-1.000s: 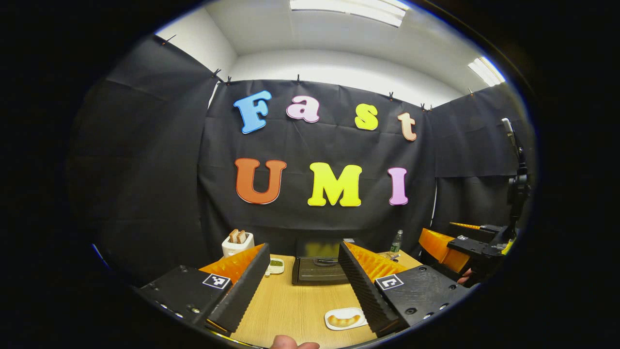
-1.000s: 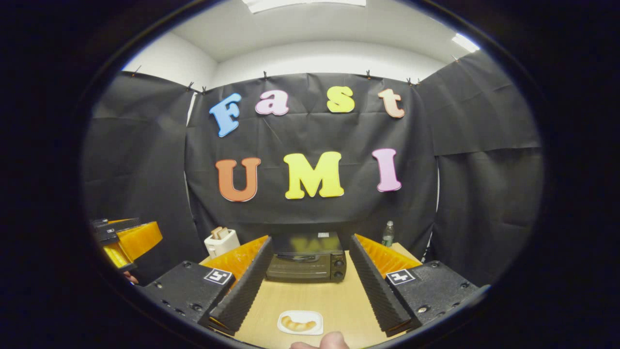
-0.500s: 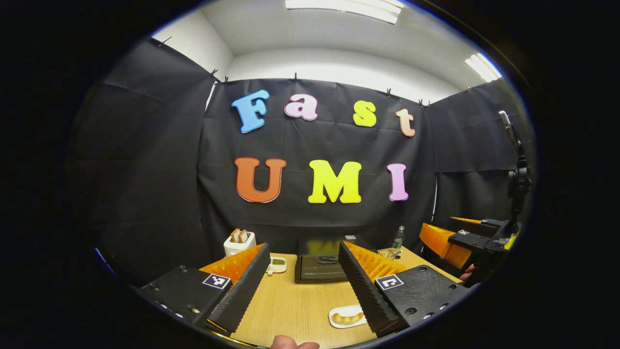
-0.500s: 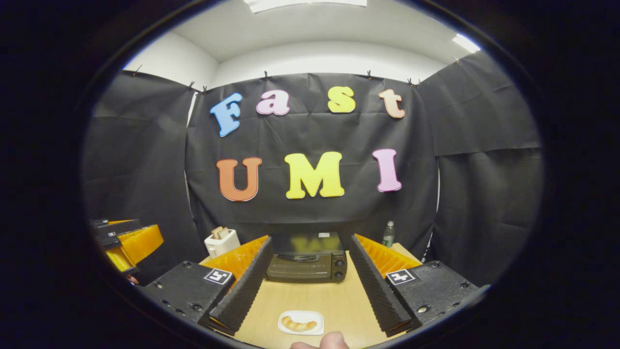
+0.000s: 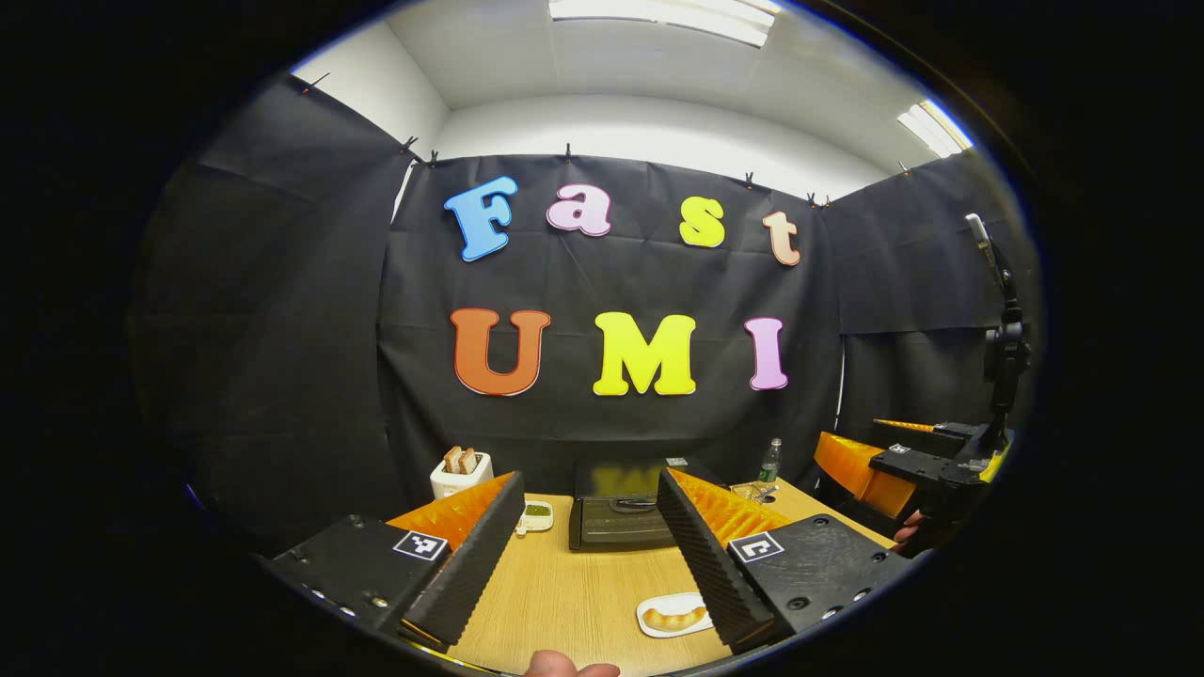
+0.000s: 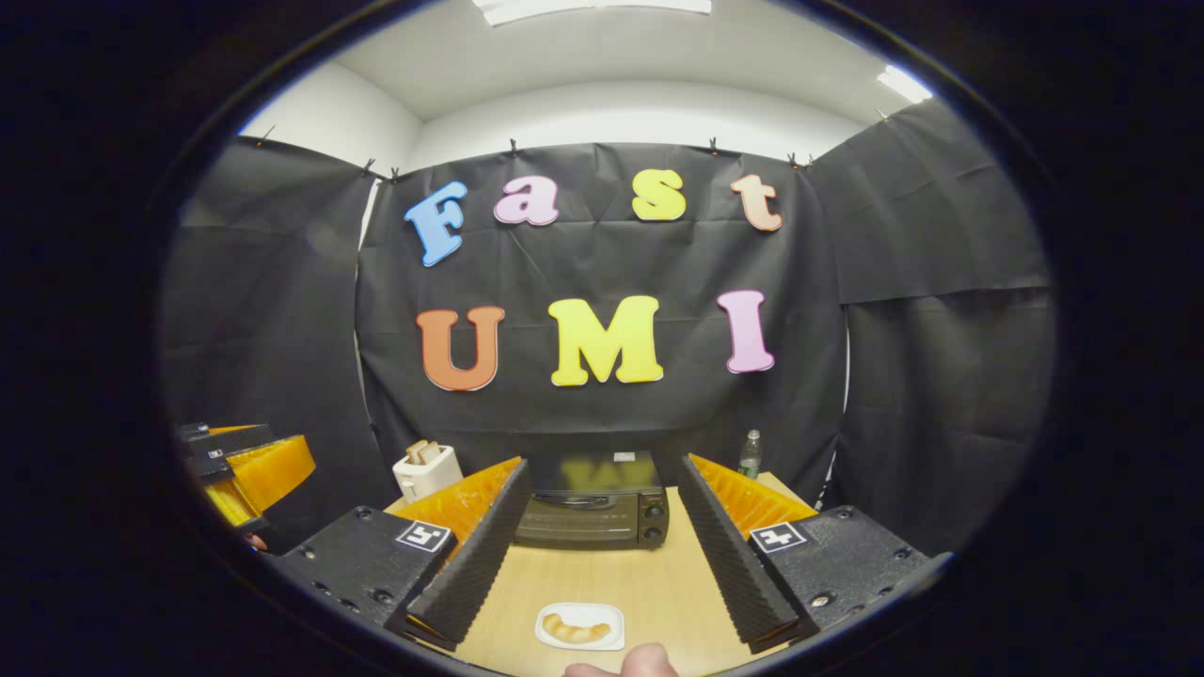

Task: Open the electric oven with the left hand, put the food in, and close the electric oven.

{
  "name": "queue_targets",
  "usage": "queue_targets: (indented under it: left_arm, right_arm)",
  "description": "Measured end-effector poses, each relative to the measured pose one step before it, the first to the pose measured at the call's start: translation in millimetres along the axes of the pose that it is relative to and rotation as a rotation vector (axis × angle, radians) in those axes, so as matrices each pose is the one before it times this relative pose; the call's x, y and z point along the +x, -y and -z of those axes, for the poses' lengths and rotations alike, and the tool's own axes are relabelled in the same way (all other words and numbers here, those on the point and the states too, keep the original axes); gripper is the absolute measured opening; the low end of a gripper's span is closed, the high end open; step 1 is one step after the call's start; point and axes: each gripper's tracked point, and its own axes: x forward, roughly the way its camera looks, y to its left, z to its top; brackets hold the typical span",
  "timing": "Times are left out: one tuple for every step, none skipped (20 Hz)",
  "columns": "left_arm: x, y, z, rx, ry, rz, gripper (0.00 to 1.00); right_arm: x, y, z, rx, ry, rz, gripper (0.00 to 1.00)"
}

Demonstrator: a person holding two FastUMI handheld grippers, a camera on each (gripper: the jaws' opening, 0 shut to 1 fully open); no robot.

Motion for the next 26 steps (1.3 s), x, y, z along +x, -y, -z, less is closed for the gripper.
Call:
queue_targets:
  left_arm:
    - [1.12, 0.70, 0.59, 0.00276, 0.00100, 0.00279, 0.93]
    - [0.05, -0.03, 0.70, 0.00288, -0.00026, 0.00115, 0.93]
    - [0.14, -0.45, 0.40, 0.00367, 0.00116, -0.00046, 0.93]
    - [0.46, -0.36, 0.24, 0.00324, 0.00150, -0.00114, 0.93]
    - [1.17, 0.65, 0.51, 0.00185, 0.00204, 0.00011, 0.93]
    - [0.56, 0.19, -0.38, 0.00081, 0.00399, 0.00135, 0.93]
    - [2.09, 1.14, 0.25, 0.00066, 0.00066, 0.00190, 0.93]
    - [-0.14, 0.93, 1.31, -0.00035, -0.00379, 0.00300, 0.93]
    - [-0.07, 0.53, -0.08, 0.00030, 0.00255, 0.00221, 0.93]
    - [0.78, -0.45, -0.36, 0.00006, 0.00530, 0.00153, 0.93]
    - [0.74, -0.08, -0.02, -0.00052, 0.00282, -0.00023, 0.93]
    - [2.26, 1.74, 0.22, -0.00334, 0.00099, 0.00348, 0.93]
    - [1.92, 3.38, -0.13, -0.00486, 0.00034, 0.00596, 0.93]
    - [1.80, 1.75, -1.00, -0.00251, 0.00089, 0.00538, 0.93]
    - [3.18, 1.36, -0.44, -0.00139, -0.00051, 0.00342, 0.93]
    - [2.77, 0.98, 0.55, -0.00127, -0.00187, 0.00211, 0.93]
    - [2.01, 1.28, 1.05, -0.00125, -0.00272, 0.00013, 0.93]
    - [-0.23, -0.13, 2.65, 0.00015, -0.00468, -0.00400, 0.93]
    - [1.93, -1.20, 1.64, -0.00039, -0.00636, -0.00564, 0.93]
    - [1.57, 0.22, 2.67, -0.00022, -0.00942, -0.00507, 0.93]
    - [1.75, 0.78, 2.02, 0.00053, -0.00813, -0.00534, 0.93]
    - [3.29, 0.00, 2.39, 0.00005, -0.00820, -0.00433, 0.93]
    - [3.75, 0.87, 2.44, 0.00010, -0.00907, -0.00214, 0.93]
    - [4.77, 1.37, 1.83, 0.00221, -0.00687, -0.00372, 0.93]
    - [4.51, 1.42, 1.70, 0.00304, -0.00508, -0.00333, 0.93]
    - [4.69, 1.70, 1.04, 0.00386, -0.00484, -0.00290, 0.93]
  right_arm:
    - [-0.58, 1.57, 0.42, 0.00129, 0.00009, 0.00275, 0.98]
    - [0.56, 0.40, -0.71, -0.00175, 0.00115, 0.00156, 0.98]
    - [-0.64, 1.44, -0.08, -0.00288, -0.00007, 0.00185, 0.98]
    - [-0.21, 1.08, 0.08, -0.00182, -0.00203, 0.00055, 0.98]
    - [0.83, 0.02, 1.69, -0.00080, -0.00270, -0.00039, 0.98]
    - [1.45, -0.62, 0.77, -0.00405, -0.00718, -0.00126, 0.98]
    - [-0.09, 2.51, -0.67, -0.00608, -0.00427, 0.00025, 0.98]
    - [0.10, 2.56, -1.43, -0.00526, 0.00128, 0.00498, 0.98]
    - [0.81, 3.64, -1.66, -0.00458, 0.00409, 0.00834, 0.98]
    - [0.25, 2.81, -0.25, -0.00320, 0.00155, 0.00639, 0.98]
    - [-0.64, 2.36, 1.13, -0.00181, -0.00332, 0.00499, 0.98]
    - [0.27, 1.57, 1.19, -0.00128, -0.00345, 0.00521, 0.98]
    - [1.04, 1.99, 2.04, -0.00314, -0.00353, 0.00398, 0.98]
    - [1.33, 1.08, 2.61, -0.00491, -0.00532, 0.00423, 0.98]
    - [0.47, 1.25, 3.03, -0.00173, -0.00582, 0.00168, 0.98]
    - [1.28, 1.16, 2.17, -0.00009, -0.00486, 0.00149, 0.98]
    - [3.37, 0.13, 2.32, 0.00114, -0.00309, 0.00174, 0.98]
    - [3.29, 0.48, 2.20, 0.00132, -0.00358, 0.00108, 0.98]
    - [3.51, 0.26, 3.39, 0.00134, -0.00627, -0.00067, 0.98]
    - [5.17, 0.20, 4.50, 0.00128, -0.00861, -0.00191, 0.98]
    - [6.48, -0.57, 5.22, 0.00259, -0.01042, -0.00356, 0.98]
    - [6.77, -1.05, 4.91, 0.00402, -0.01121, -0.00534, 0.98]
    - [7.28, -0.95, 4.86, 0.00481, -0.01162, -0.00656, 0.99]
    - [7.69, -1.03, 3.22, 0.00332, -0.01030, -0.00619, 1.00]
    - [7.78, -0.85, 4.23, 0.00253, -0.01023, -0.00749, 1.00]
    - [6.80, -0.02, 3.64, 0.00517, -0.01319, -0.00769, 1.00]
